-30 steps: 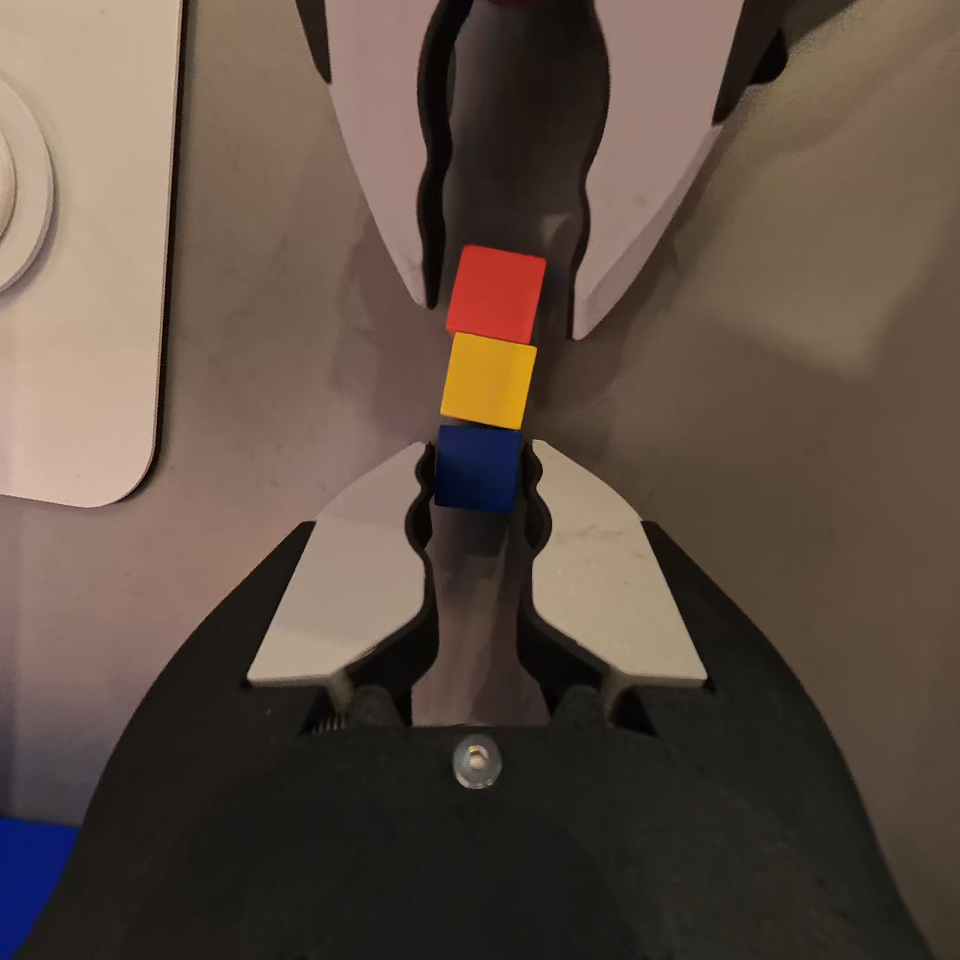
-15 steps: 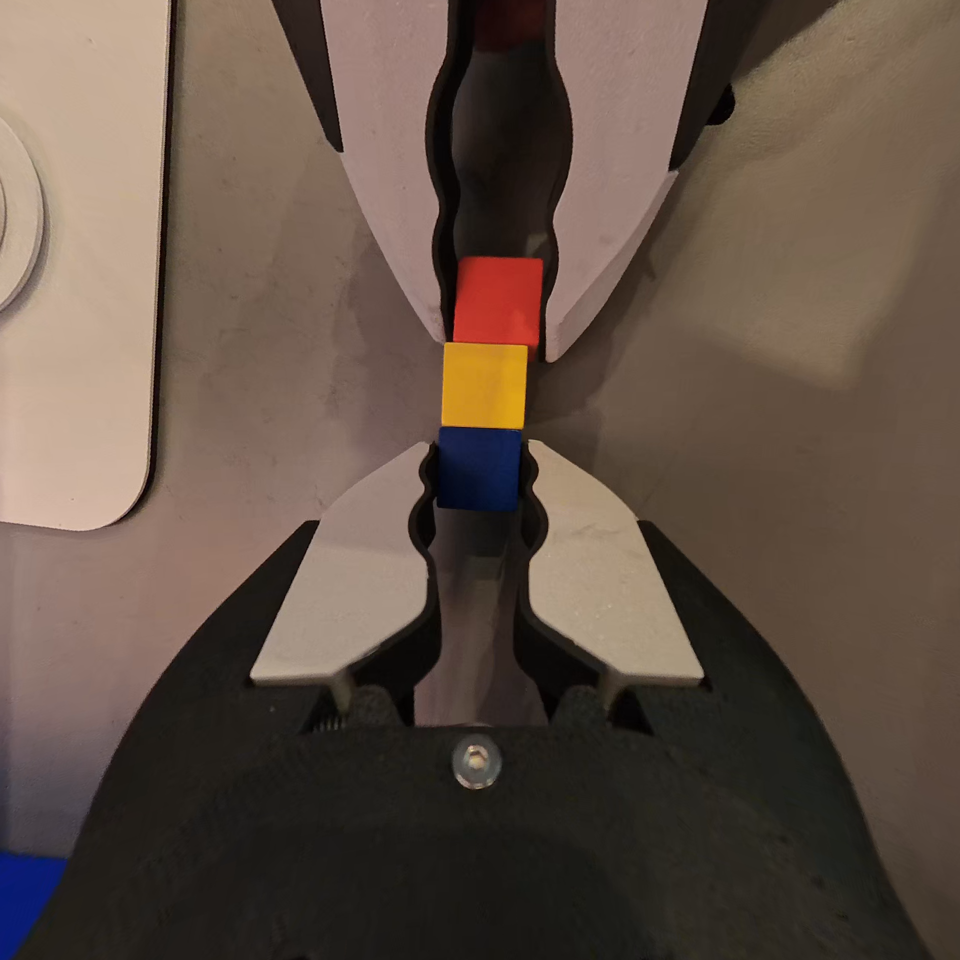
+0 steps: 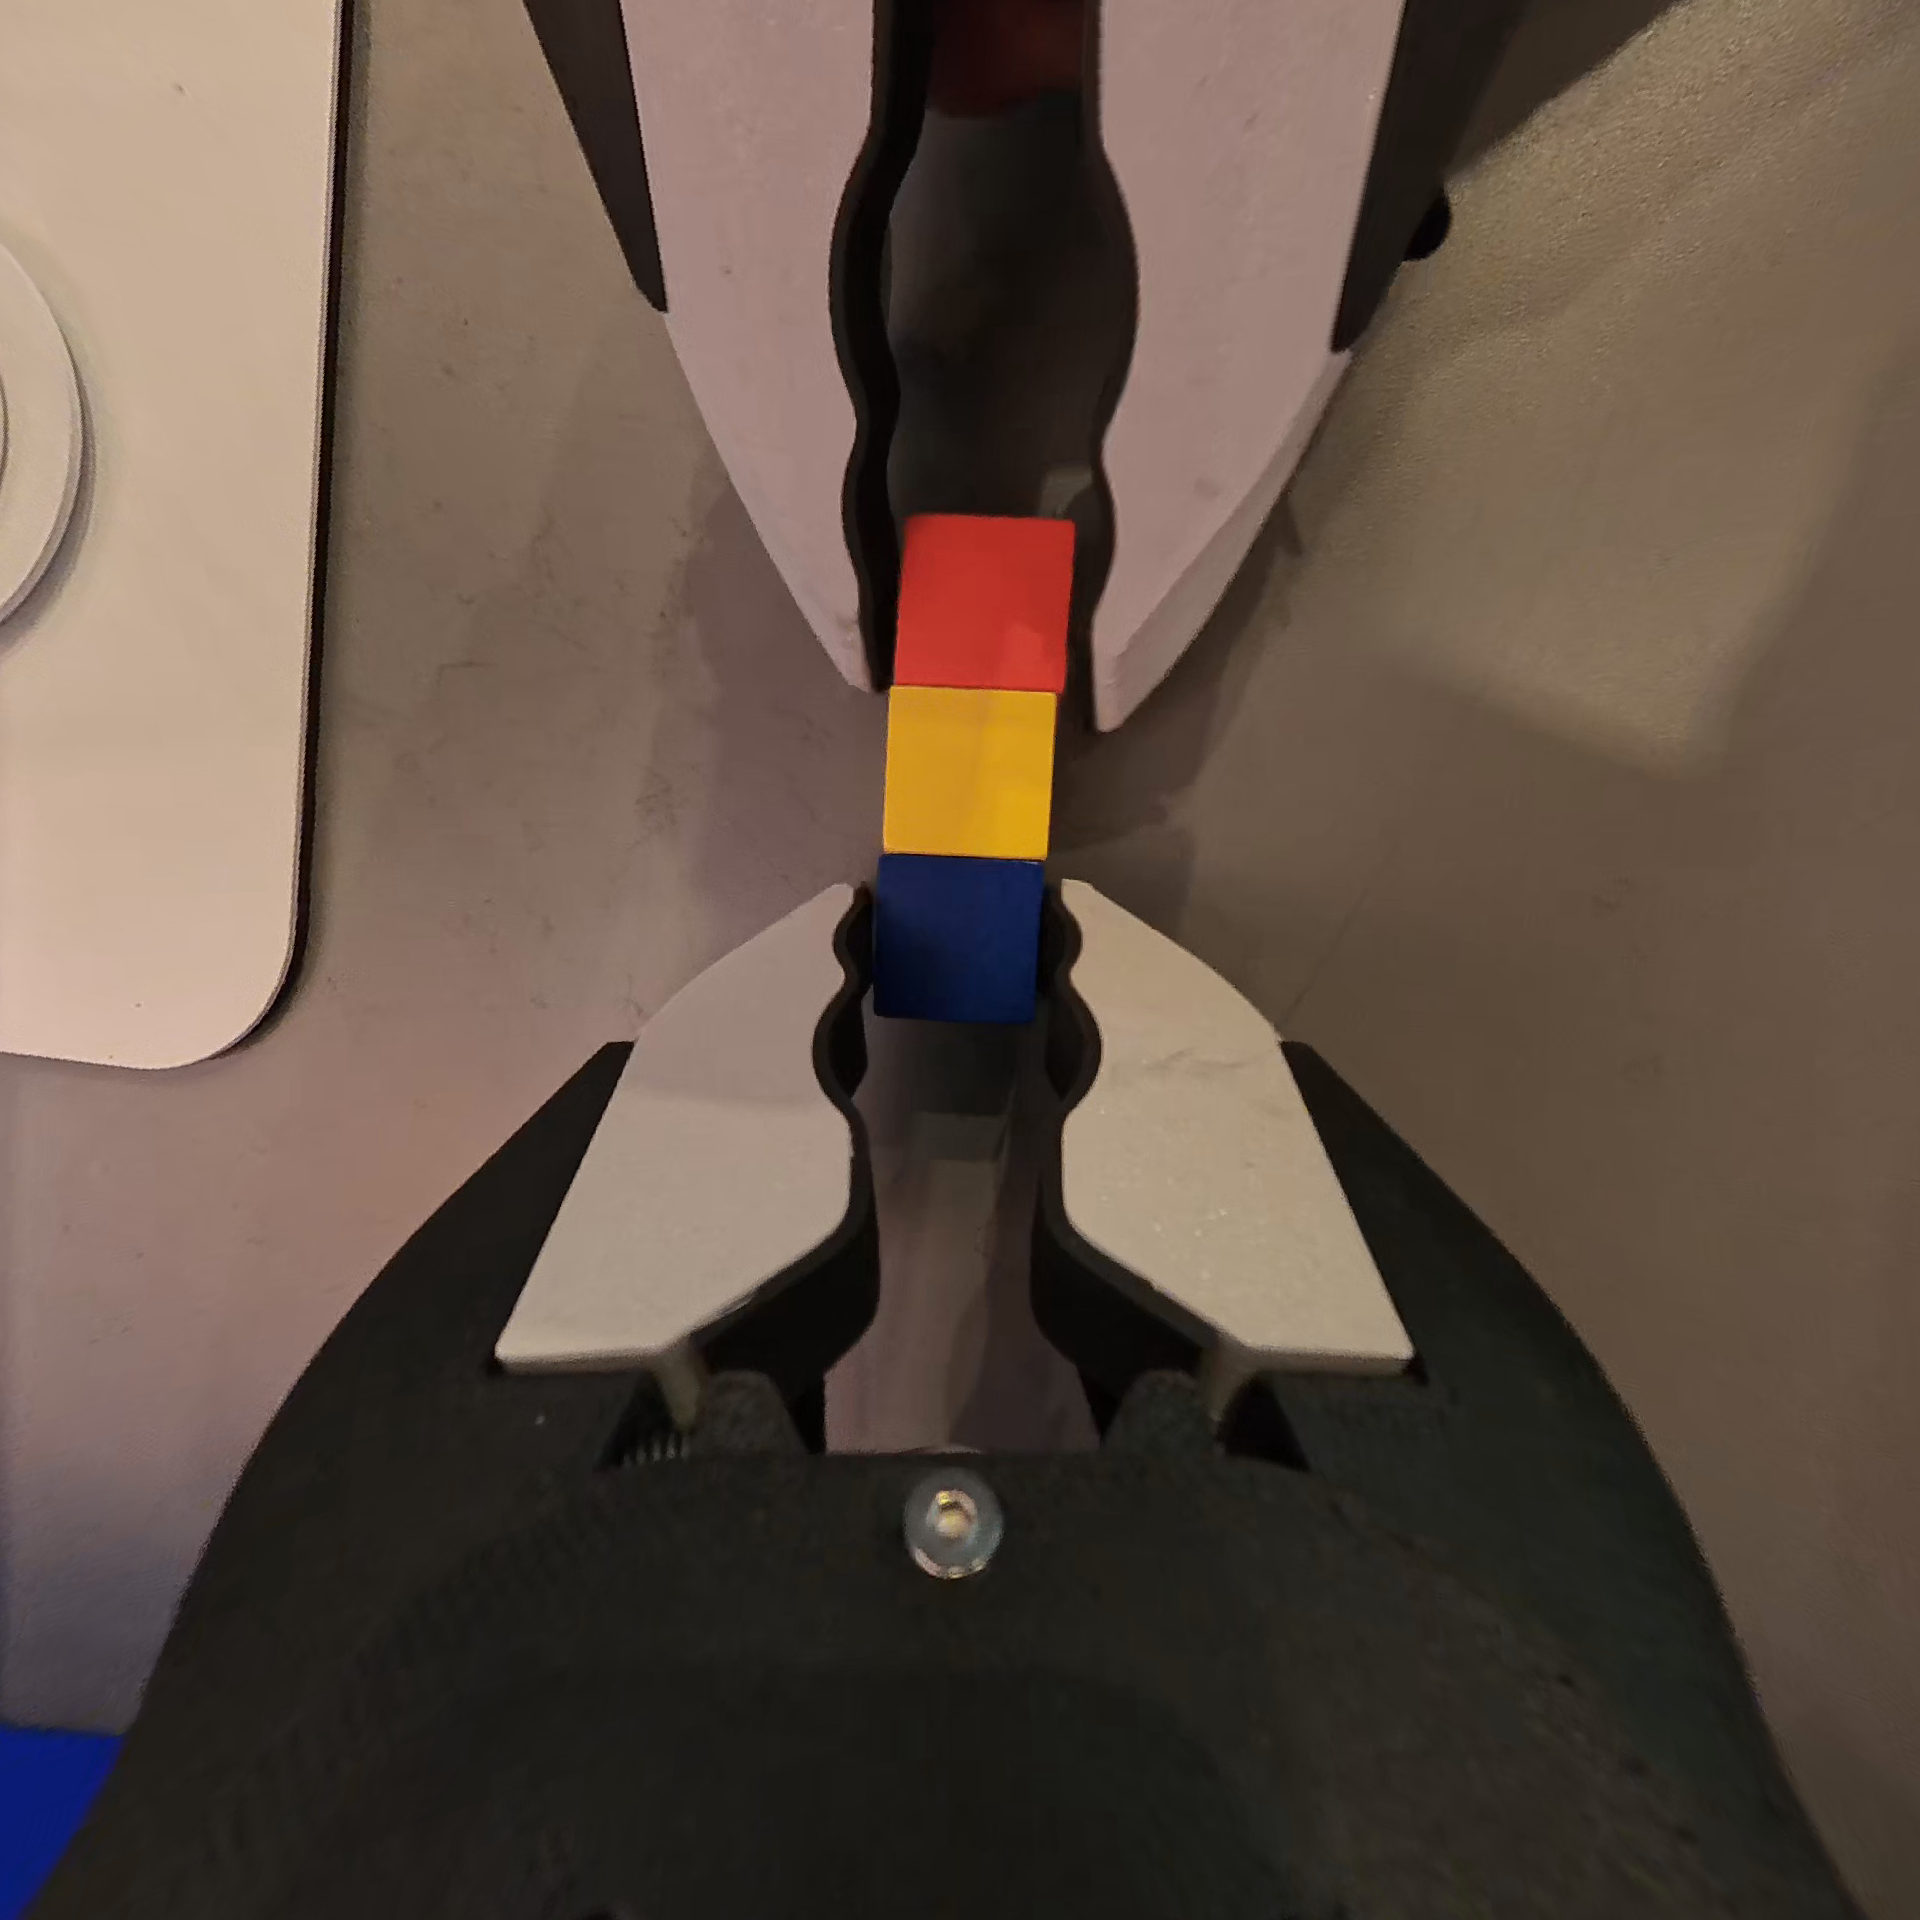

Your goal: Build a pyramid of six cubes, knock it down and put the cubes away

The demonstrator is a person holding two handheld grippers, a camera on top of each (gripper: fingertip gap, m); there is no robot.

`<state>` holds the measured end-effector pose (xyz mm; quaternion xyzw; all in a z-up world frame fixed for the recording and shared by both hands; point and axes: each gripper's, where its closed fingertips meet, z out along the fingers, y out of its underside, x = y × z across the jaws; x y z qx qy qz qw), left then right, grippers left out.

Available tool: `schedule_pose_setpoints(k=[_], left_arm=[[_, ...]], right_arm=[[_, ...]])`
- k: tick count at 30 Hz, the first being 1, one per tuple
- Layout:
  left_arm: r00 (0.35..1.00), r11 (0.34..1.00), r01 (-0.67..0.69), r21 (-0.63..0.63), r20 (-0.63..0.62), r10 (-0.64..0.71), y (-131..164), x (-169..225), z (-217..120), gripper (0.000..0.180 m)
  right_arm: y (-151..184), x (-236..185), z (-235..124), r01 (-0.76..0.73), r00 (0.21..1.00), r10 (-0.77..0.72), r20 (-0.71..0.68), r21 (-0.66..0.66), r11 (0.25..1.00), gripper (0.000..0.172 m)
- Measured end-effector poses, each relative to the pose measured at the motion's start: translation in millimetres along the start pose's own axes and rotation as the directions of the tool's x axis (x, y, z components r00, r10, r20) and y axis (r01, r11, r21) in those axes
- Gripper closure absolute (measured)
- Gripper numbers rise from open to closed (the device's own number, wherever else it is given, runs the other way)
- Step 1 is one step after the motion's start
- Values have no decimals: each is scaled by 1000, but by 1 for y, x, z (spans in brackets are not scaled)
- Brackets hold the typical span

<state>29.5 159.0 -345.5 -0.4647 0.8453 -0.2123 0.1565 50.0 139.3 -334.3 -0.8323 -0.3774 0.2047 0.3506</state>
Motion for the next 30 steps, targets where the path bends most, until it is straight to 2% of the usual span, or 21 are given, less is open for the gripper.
schedule_pose_setpoints(k=[1, 5, 7, 9, 11, 14, 17, 20, 24, 30], left_arm=[[1000, 1000, 5, 0, -2, -5, 0, 0, 0, 142], [1000, 1000, 9, -4, 5, -9, 0, 2, -7, 118], [999, 1000, 2, 8, 42, -2, -2, 1, -25, 112], [991, 999, 14, 30, 131, -18, 0, -11, -60, 106], [961, 997, 53, 60, 268, -67, 11, -39, -105, 113], [879, 985, 151, 84, 444, -172, 50, -97, -170, 122], [871, 980, 190, 56, 451, -194, 88, -143, -196, 137], [900, 983, 146, -107, 427, -87, 130, -184, -186, 137], [928, 950, 186, -251, 363, -86, 179, -227, -157, 136], [942, 910, 195, -367, 328, -69, 214, -255, -129, 136]], right_arm=[[0, 1, 0, -1, 1000, 1, -7, 0, 1000, 122], [-3, 1, -5, -13, 1000, 14, -9, 43, 999, 111], [-1, 3, -12, -26, 999, 27, -20, 59, 998, 103], [4, 6, -25, -46, 998, 49, -28, 94, 994, 103], [13, 15, -39, -77, 995, 84, -53, 114, 990, 105], [19, 29, -54, -118, 988, 131, -79, 152, 981, 108], [20, 31, -55, -125, 988, 137, -71, 152, 980, 109], [22, 29, -51, -93, 991, 104, -87, 118, 989, 109], [22, 27, -51, -96, 992, 105, -72, 120, 988, 110], [22, 27, -51, -108, 992, 114, -51, 121, 987, 111]])
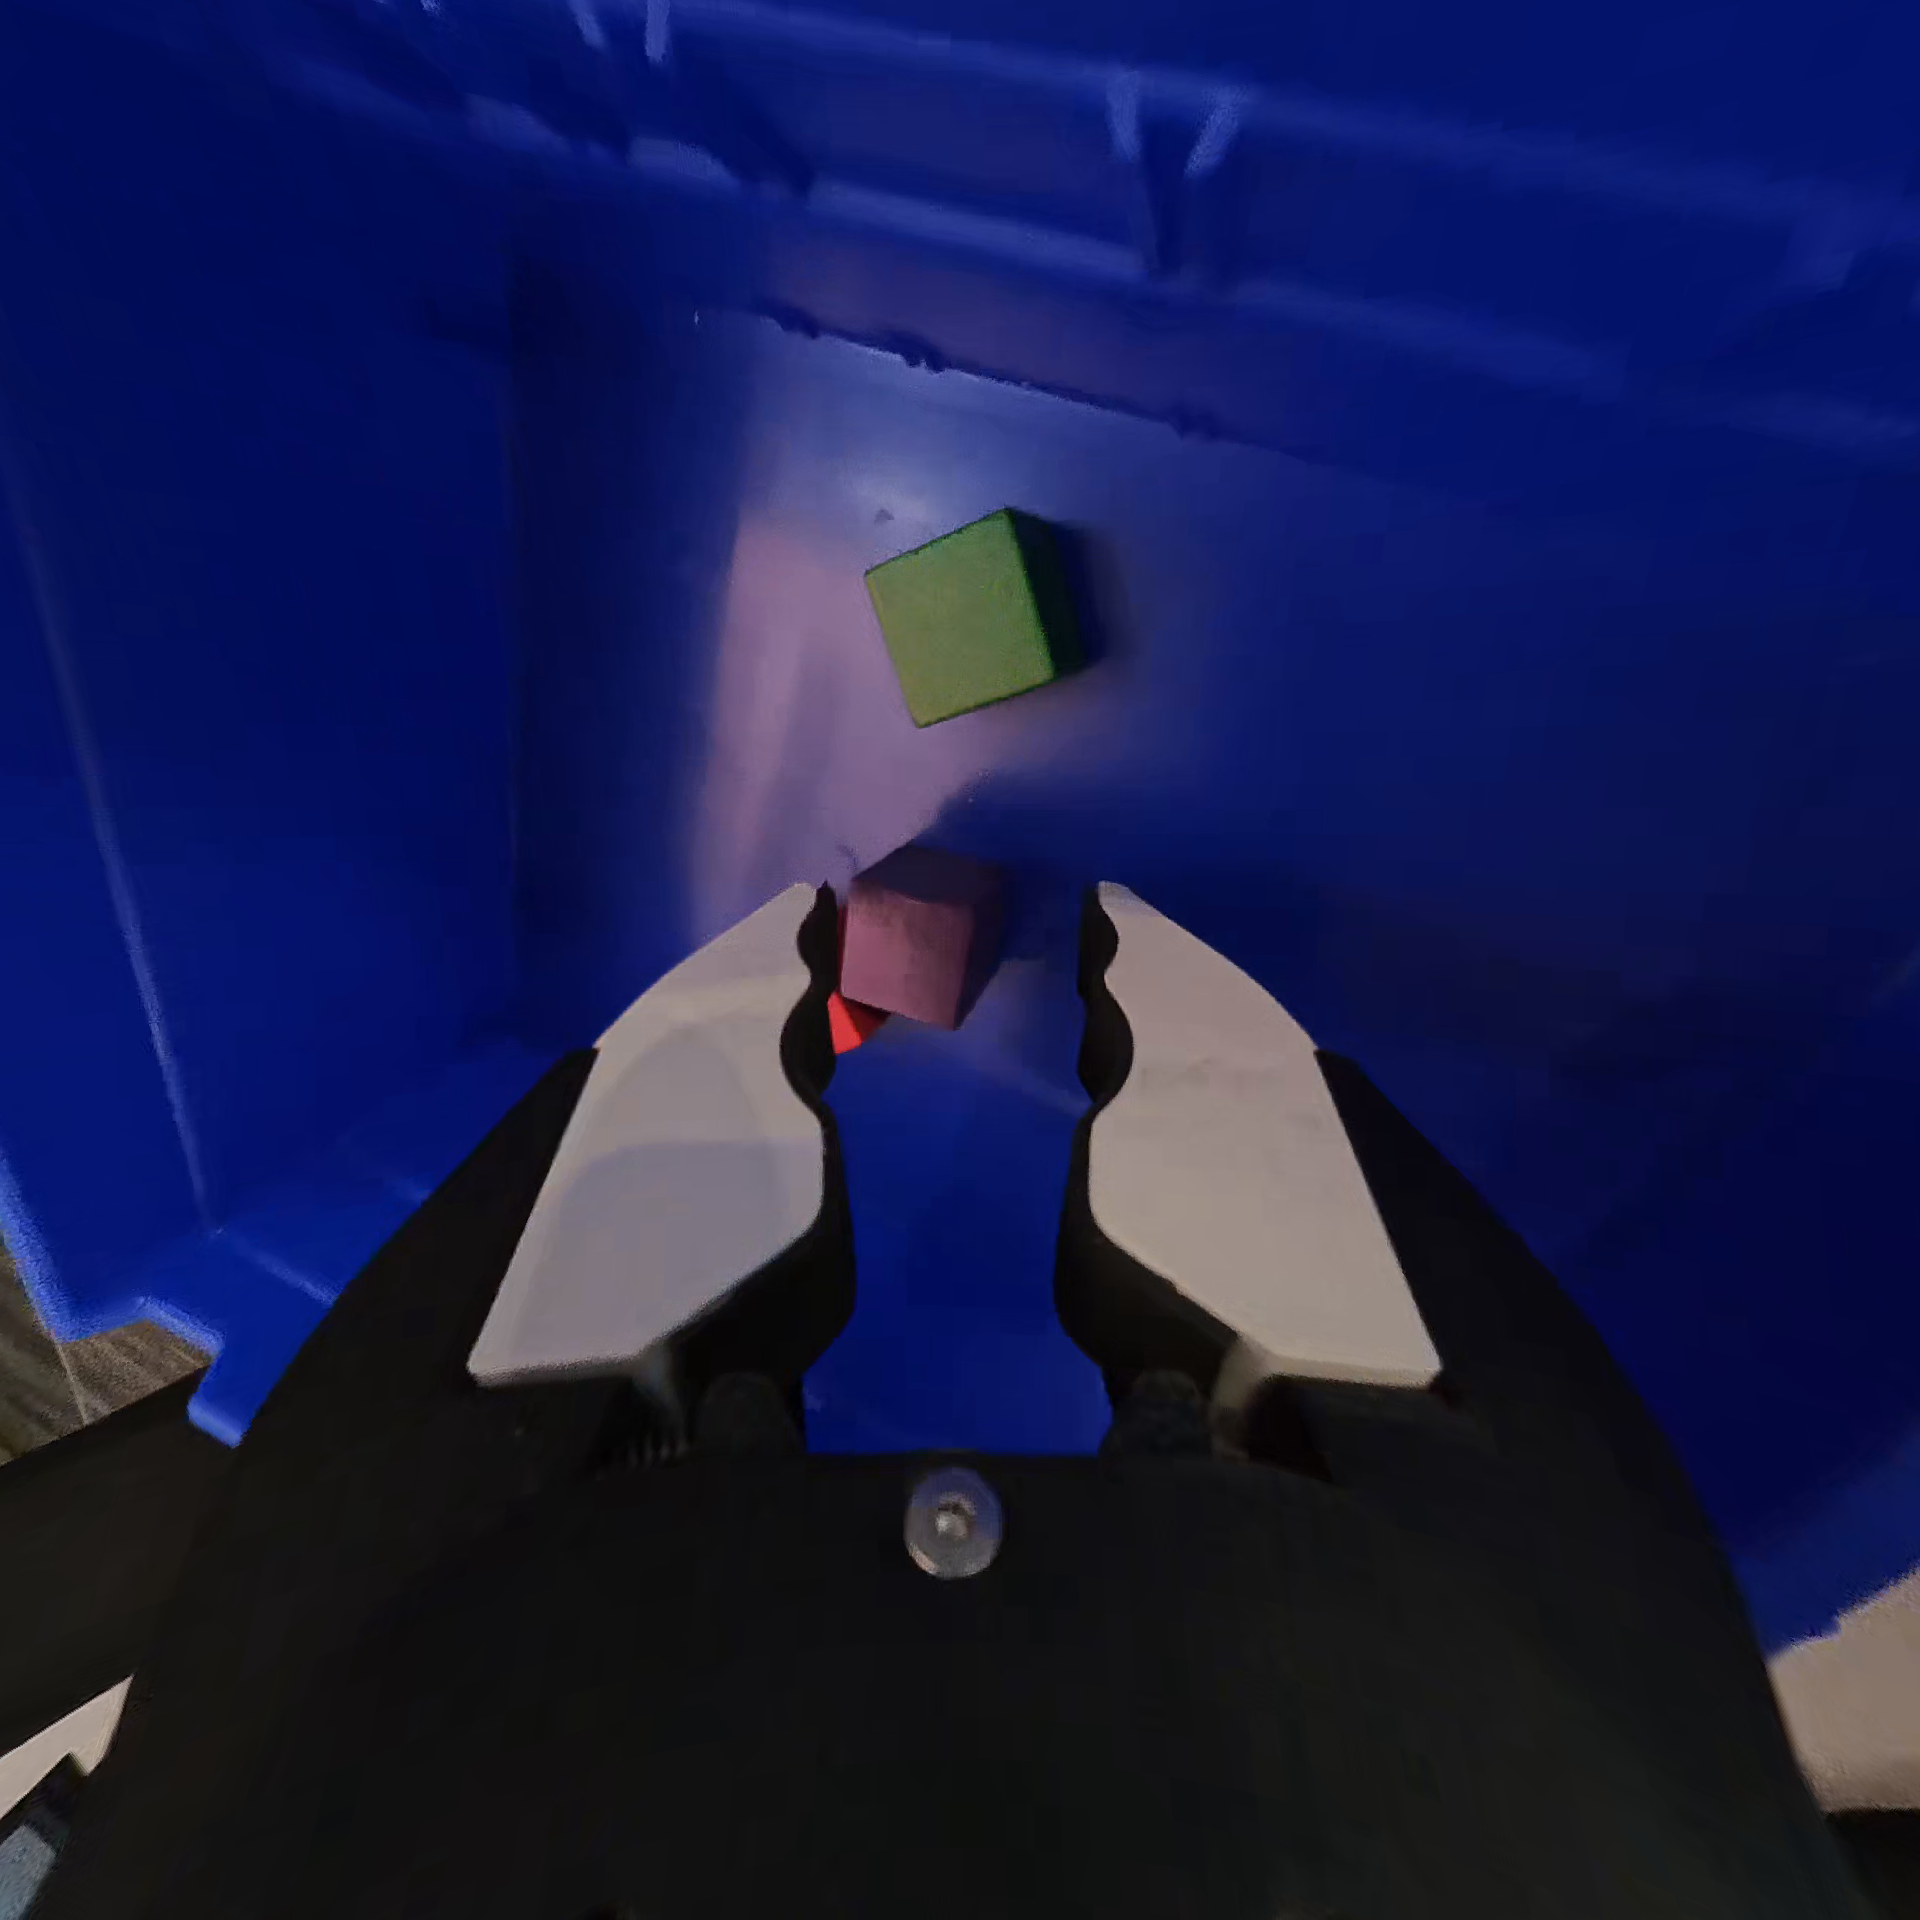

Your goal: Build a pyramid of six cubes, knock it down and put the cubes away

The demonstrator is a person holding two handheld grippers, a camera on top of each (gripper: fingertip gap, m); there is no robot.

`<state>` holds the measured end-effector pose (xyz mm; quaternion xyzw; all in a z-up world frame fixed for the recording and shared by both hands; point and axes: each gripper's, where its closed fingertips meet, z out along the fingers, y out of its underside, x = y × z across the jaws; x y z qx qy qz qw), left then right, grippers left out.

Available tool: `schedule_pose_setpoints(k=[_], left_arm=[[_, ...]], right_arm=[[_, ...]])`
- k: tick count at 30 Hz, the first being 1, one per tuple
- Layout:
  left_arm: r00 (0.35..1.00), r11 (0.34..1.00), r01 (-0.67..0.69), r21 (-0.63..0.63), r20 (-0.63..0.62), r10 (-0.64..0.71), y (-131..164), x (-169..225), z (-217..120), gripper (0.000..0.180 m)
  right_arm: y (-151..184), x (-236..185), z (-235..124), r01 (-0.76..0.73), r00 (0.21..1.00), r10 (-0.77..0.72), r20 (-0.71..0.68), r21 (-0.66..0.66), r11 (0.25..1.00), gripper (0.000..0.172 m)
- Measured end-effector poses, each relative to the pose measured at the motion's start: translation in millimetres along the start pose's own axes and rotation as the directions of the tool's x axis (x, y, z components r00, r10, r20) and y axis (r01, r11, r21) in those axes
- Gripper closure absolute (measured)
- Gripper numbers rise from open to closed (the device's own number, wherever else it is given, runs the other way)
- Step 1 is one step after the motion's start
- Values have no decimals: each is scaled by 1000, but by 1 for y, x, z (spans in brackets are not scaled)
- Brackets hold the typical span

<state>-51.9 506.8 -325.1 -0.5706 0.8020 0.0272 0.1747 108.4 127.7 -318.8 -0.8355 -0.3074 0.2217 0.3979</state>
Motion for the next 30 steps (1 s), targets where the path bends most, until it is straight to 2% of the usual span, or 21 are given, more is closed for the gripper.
schedule_pose_setpoints(k=[6, 10, 13, 16, 21, 26, 27, 30], left_arm=[[1000, 994, -29, -101, 0, 29, 14, -10, 13, 143], [999, 994, -28, -109, -30, 25, 14, -8, 16, 149], [1000, 995, -16, -100, -23, 14, 13, -8, 11, 150], [999, 997, 22, -76, 31, -20, 13, -9, -10, 151], [985, 974, 131, 183, 86, -149, -14, 13, -74, 152], [986, 899, 119, 422, 57, -158, -56, 85, -125, 152], [987, 881, 93, 465, 74, -144, -68, 99, -132, 152], [991, 813, 94, 575, 21, -130, -104, 147, -143, 153]], right_arm=[[1, -1, 1, 0, 1000, 0, 15, -4, 1000, 111], [1, -1, 1, 1, 1000, -1, 18, -7, 1000, 111], [1, -1, 2, 1, 1000, -1, 18, -8, 1000, 112], [1, -1, 2, 0, 1000, 0, 18, -8, 1000, 112], [2, -1, 3, 2, 1000, -2, 18, -14, 1000, 113], [2, 0, 3, 7, 1000, -7, 15, -13, 1000, 113], [2, 0, 3, 9, 1000, -9, 14, -14, 1000, 113], [2, 0, 3, 12, 1000, -12, 8, -13, 1000, 113]])
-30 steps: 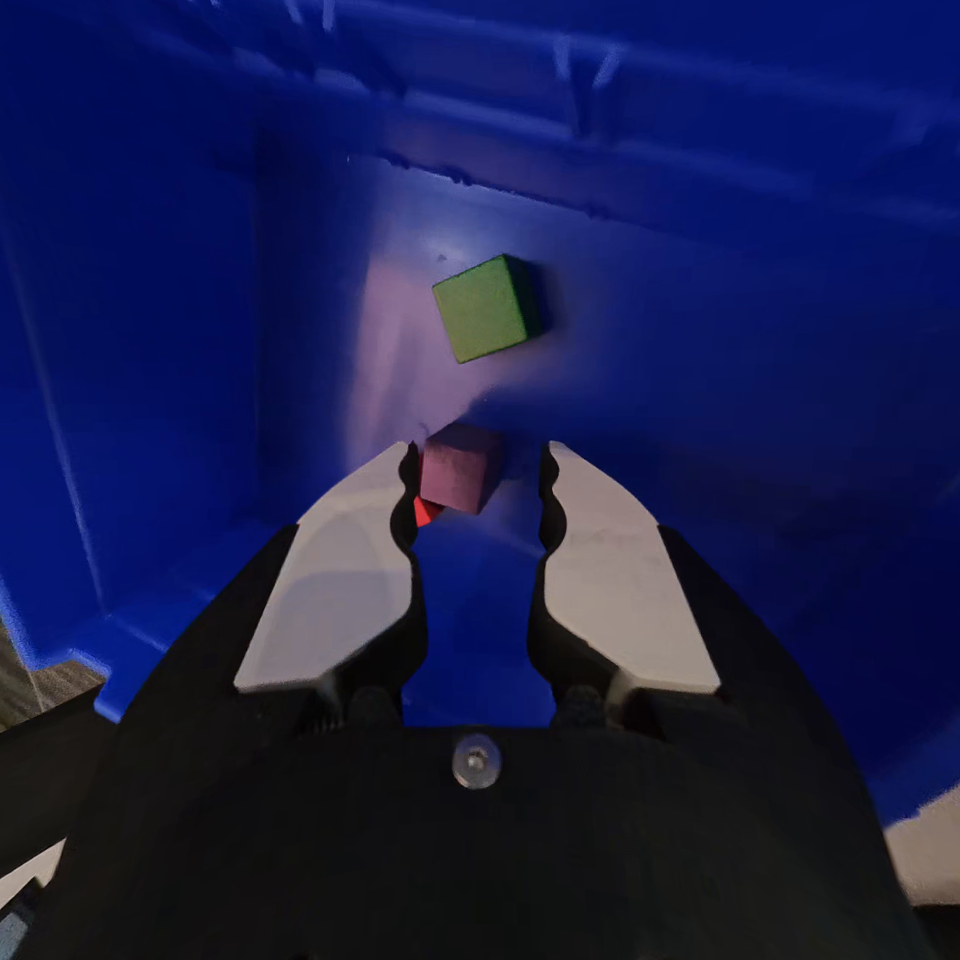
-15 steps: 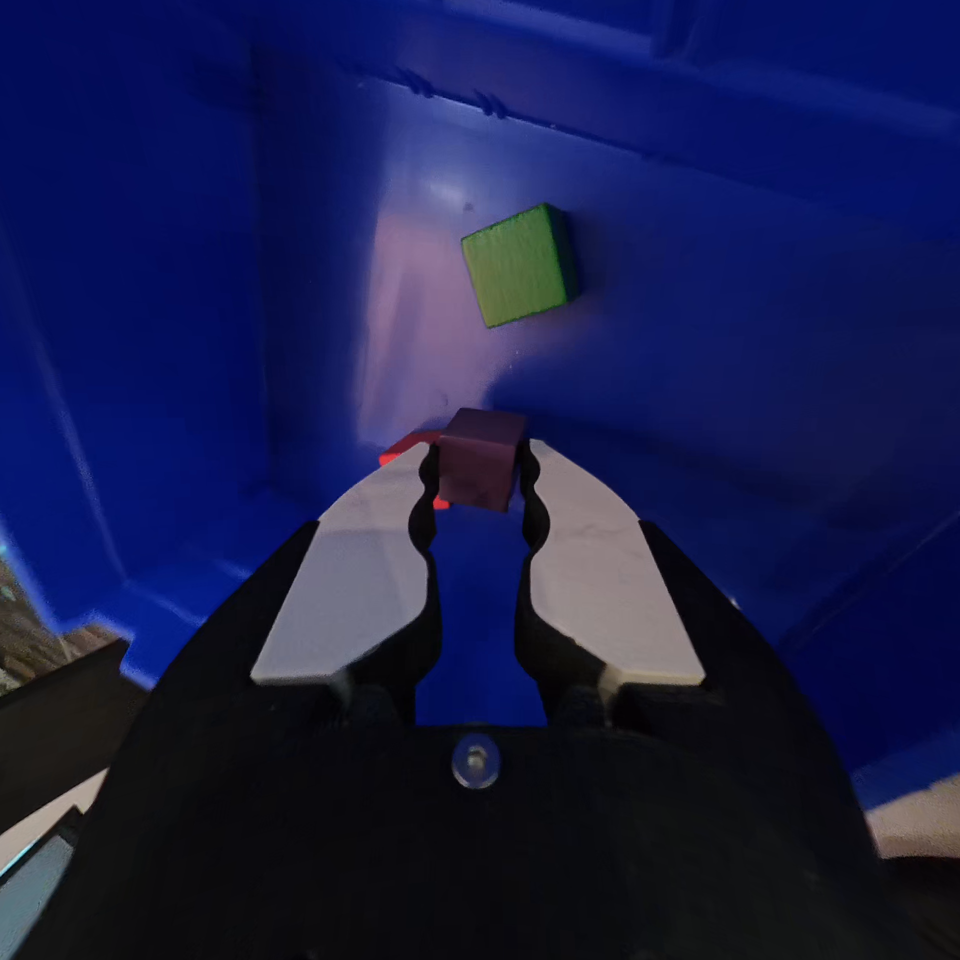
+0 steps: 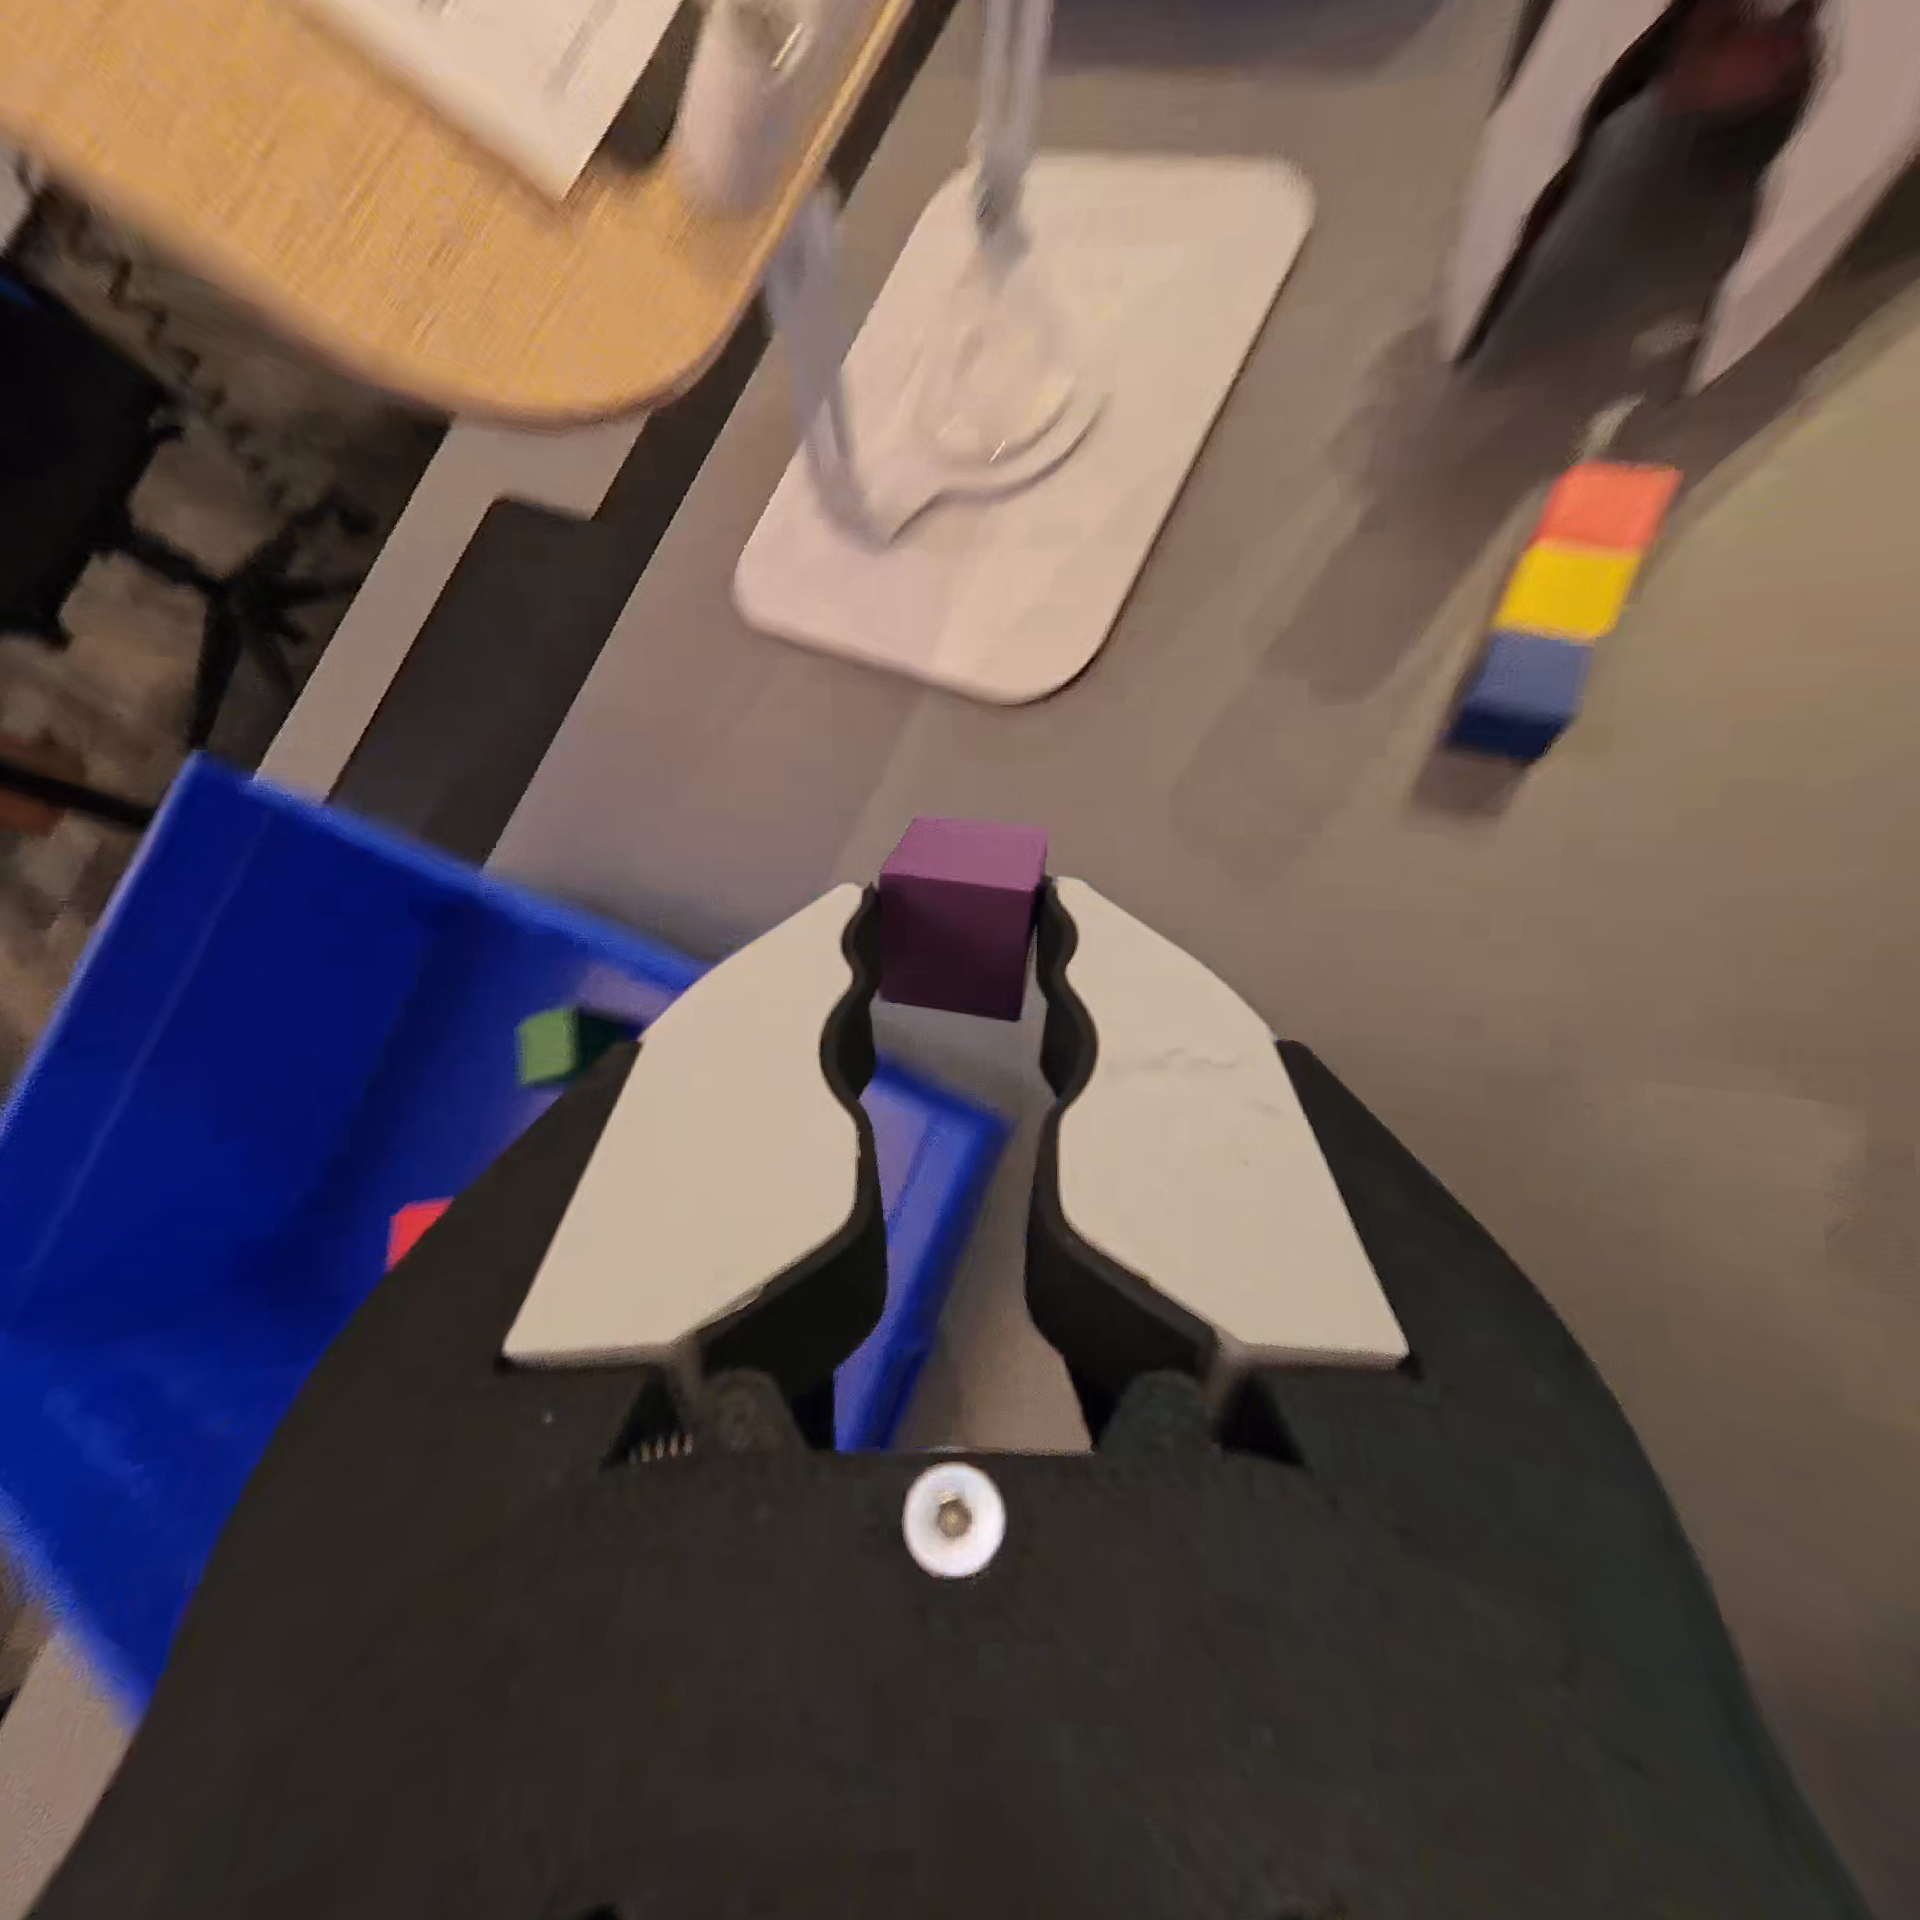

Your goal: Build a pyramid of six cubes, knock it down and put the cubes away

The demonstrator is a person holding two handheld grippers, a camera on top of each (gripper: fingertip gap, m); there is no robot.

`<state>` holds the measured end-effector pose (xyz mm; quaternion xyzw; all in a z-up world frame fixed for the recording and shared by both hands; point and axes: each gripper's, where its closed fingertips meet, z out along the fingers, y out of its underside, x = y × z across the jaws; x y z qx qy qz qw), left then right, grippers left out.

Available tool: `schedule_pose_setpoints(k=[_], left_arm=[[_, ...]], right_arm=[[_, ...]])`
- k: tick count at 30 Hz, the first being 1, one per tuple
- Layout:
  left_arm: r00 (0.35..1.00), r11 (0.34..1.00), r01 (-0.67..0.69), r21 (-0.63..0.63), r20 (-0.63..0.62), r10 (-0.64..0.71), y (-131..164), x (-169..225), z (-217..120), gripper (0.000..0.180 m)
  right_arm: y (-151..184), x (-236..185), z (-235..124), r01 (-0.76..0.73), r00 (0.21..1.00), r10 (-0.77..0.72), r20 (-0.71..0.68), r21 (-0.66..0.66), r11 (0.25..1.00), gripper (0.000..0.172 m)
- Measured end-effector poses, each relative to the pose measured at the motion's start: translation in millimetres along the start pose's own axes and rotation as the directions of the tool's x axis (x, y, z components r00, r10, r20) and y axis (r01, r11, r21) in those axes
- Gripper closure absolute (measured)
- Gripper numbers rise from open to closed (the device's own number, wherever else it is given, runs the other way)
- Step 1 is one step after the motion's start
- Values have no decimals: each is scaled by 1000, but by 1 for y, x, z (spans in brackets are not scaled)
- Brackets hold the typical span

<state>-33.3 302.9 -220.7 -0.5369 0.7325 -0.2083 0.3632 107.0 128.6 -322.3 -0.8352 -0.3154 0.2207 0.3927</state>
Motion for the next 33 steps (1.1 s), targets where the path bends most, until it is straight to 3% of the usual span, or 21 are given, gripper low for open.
schedule_pose_setpoints(k=[7, 12, 22, 33], left_arm=[[974, 962, 86, 258, -224, -27, -59, 107, 35, 153], [938, 948, 151, 280, -342, -48, -65, 143, 66, 153], [929, 968, 129, 215, -367, -42, -47, 155, 99, 153], [922, 969, 125, 212, -385, -34, -39, 156, 102, 153]], right_arm=[[0, 1, -1, 2, 1000, -2, -6, 5, 1000, 113], [0, 0, 0, 5, 1000, -5, -4, 2, 1000, 114], [1, 0, 1, 4, 1000, -4, 6, -3, 1000, 114], [1, 0, 1, -1, 1000, 1, 11, -2, 1000, 114]])
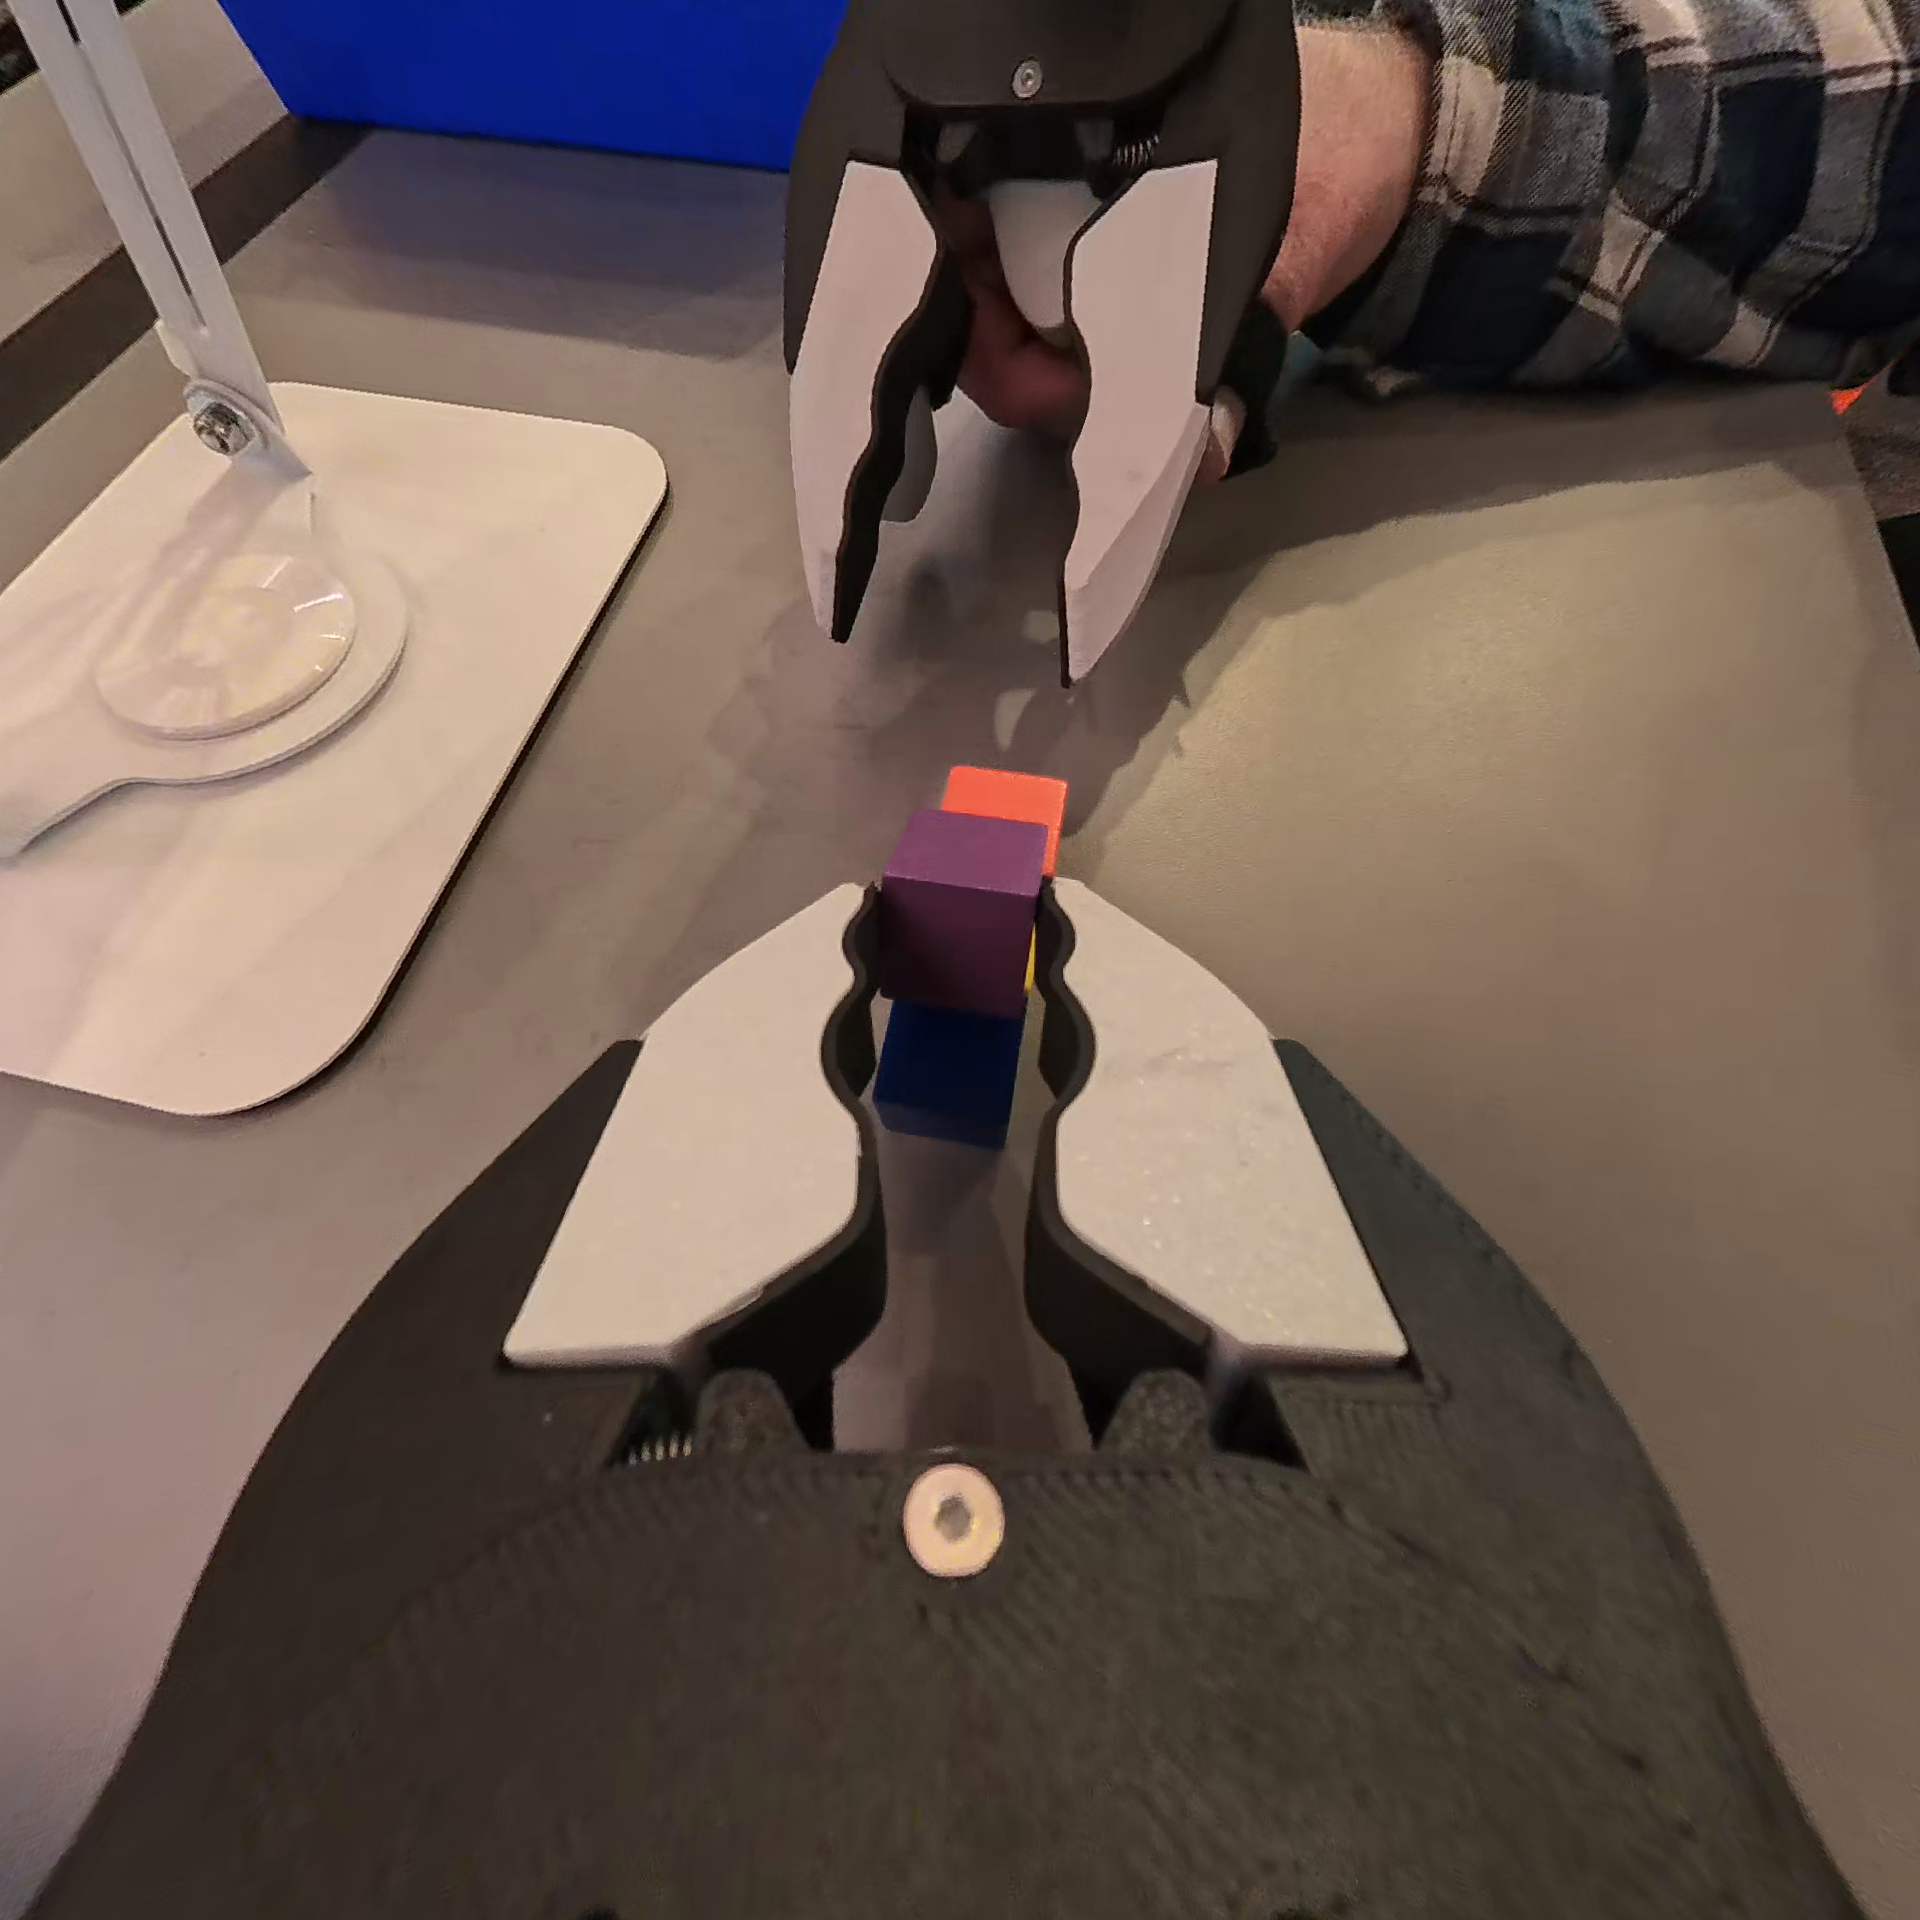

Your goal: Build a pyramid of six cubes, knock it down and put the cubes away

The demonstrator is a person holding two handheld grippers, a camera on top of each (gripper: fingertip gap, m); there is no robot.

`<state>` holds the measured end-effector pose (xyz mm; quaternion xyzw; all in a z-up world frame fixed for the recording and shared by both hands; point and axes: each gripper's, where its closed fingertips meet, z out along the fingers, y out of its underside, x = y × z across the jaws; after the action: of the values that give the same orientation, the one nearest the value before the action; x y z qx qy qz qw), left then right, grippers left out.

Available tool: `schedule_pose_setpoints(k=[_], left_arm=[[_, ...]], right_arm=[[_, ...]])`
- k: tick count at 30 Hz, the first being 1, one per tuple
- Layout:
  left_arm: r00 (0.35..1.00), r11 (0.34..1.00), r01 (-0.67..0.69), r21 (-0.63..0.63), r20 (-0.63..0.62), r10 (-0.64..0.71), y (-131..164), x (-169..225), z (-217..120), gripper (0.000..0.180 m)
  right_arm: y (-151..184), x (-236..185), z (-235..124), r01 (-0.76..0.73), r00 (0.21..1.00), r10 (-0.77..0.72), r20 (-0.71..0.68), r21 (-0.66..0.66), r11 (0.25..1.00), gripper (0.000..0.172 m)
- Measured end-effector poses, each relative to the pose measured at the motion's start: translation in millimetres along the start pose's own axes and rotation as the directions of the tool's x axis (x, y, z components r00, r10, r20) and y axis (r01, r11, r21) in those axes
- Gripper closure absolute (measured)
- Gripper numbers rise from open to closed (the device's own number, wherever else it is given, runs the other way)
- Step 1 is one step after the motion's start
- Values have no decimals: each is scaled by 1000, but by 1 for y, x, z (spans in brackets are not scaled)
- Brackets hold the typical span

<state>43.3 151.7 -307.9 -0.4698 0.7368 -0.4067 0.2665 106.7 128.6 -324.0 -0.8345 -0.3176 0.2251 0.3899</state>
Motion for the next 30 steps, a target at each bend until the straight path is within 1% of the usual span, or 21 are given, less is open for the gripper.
schedule_pose_setpoints(k=[8, 15, 16, 18, 20, 30], left_arm=[[1000, 1000, 4, -20, -27, -4, 4, 3, -1, 154], [1000, 999, 6, -31, -28, -6, 7, 2, -1, 137], [1000, 999, 5, -39, -21, -5, 8, 0, -1, 137], [999, 999, -10, -38, -31, 9, 8, 1, -1, 149], [999, 999, -18, -37, -34, 17, 8, 1, 0, 154], [998, 999, -19, -37, -53, 17, 9, 1, -1, 154]], right_arm=[[0, 0, 0, 0, 1000, 0, 2, 0, 1000, 114], [0, -1, 0, -2, 1000, 2, 7, 2, 1000, 114], [0, -1, 0, -2, 1000, 2, 8, 2, 1000, 114], [0, -1, 0, -3, 1000, 3, 8, 2, 1000, 114], [0, -1, 0, -3, 1000, 3, 9, 3, 1000, 114], [1, -1, 0, -3, 1000, 3, 11, 0, 1000, 114]])
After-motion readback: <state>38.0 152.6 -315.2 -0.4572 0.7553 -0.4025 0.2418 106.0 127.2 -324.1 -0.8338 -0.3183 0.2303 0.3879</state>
